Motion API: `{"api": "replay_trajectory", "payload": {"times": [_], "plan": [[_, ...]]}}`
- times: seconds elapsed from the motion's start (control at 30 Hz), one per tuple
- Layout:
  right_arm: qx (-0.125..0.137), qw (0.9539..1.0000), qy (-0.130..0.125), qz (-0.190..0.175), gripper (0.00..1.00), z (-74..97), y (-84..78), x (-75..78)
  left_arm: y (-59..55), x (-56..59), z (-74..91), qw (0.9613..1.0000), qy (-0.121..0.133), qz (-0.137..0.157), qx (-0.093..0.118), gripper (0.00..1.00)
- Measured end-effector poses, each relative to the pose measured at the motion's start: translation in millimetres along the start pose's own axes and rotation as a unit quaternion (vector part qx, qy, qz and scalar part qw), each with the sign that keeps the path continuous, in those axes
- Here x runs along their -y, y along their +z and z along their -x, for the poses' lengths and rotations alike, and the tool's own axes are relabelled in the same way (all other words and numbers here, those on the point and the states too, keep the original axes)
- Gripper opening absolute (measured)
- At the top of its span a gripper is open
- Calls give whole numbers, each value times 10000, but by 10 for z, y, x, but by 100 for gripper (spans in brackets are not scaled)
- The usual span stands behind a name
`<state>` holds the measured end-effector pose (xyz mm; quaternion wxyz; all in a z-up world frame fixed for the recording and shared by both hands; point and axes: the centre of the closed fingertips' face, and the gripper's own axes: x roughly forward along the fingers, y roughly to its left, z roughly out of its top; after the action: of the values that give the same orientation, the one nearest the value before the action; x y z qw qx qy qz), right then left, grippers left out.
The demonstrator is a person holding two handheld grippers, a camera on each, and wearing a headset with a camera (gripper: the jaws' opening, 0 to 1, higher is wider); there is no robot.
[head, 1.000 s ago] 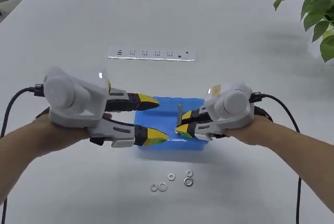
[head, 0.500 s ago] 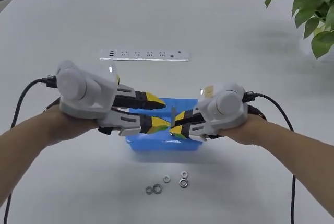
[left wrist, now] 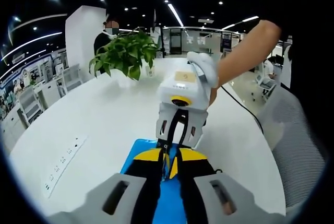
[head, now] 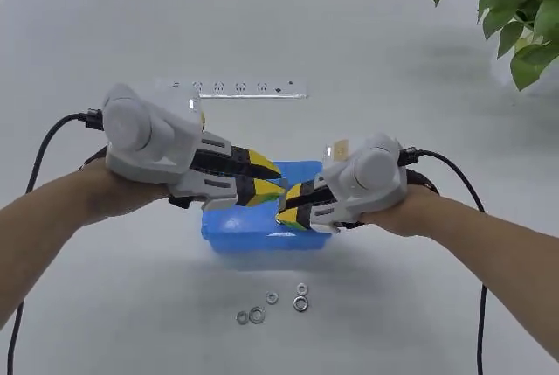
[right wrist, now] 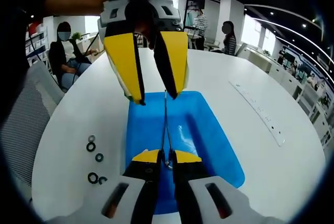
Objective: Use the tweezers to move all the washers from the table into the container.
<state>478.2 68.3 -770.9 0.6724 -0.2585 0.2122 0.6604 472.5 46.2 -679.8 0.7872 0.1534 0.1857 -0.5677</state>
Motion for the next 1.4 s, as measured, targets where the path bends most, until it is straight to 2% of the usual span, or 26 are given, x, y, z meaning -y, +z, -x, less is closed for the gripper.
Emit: {"api": "replay_trajectory", "payload": {"times": [0.23, 0.67, 1.03, 1.4], "plan": [[7, 10000, 54, 33, 9, -2, -3, -5, 17, -18, -38, 9999, -104, -94, -4, 6], [-43, 10000, 47, 64, 11, -9, -28, 2, 25, -3, -59, 9995, -220, -236, 8, 4], [-96, 9999, 64, 102, 12, -2, -28, -11, 25, -1, -49, 9994, -261, -233, -19, 4], [-83, 9999, -1, 59, 15, 97, -27, 2, 93, -14, -35, 9996, -231, -156, 53, 4]]}}
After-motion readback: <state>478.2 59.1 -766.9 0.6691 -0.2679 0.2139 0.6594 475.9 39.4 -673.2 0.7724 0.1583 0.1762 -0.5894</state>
